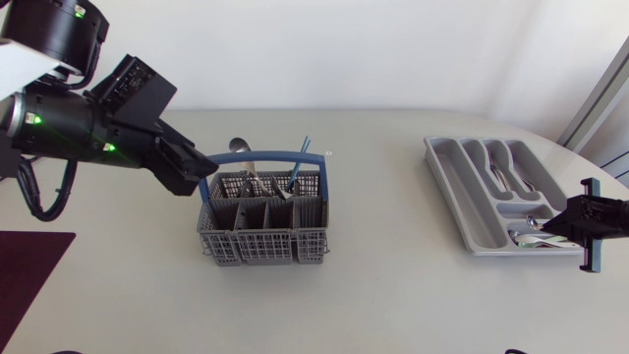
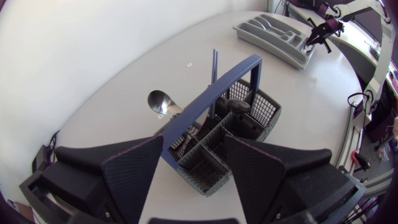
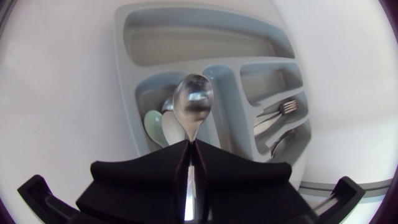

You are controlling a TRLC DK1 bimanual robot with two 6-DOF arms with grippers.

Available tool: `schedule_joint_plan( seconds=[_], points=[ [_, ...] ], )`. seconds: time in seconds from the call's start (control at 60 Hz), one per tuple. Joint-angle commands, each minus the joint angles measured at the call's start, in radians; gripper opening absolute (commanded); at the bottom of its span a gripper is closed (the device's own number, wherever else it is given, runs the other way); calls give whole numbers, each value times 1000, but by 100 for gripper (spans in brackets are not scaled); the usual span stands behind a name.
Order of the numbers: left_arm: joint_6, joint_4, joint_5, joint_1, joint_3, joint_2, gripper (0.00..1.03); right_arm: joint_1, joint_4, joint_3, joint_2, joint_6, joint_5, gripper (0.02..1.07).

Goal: Sort the cutlery from the basket into the organizer compartments.

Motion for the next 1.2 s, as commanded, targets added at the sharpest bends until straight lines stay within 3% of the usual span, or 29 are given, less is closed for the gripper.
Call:
schedule_joint_plan(
  seconds=[0.0,0.183,0.433,0.533,0.75,0.85,1.0,1.183],
  points=[
    [16,1,-24,-11,-24,-27,69,2,24,-9,48,-48,26,8],
    [19,-27,-48,-25,-42,-76,69,1,26,-8,65,-80,75,9],
    [24,-44,-56,-28,-93,-130,69,-9,138,-54,30,-59,83,70],
    [39,-47,-56,-27,-130,-164,69,-9,129,-46,-7,-11,81,85],
    [99,-31,-56,-25,-253,-222,69,30,-42,-60,-216,72,6,85],
    [126,-8,-56,-24,-311,-244,68,113,-74,-80,-313,203,-22,85],
    [169,55,-50,-24,-415,-274,68,341,-72,-137,-428,469,-26,85],
    [209,122,-42,-25,-507,-288,65,617,6,-143,-434,808,-6,85]
  ],
)
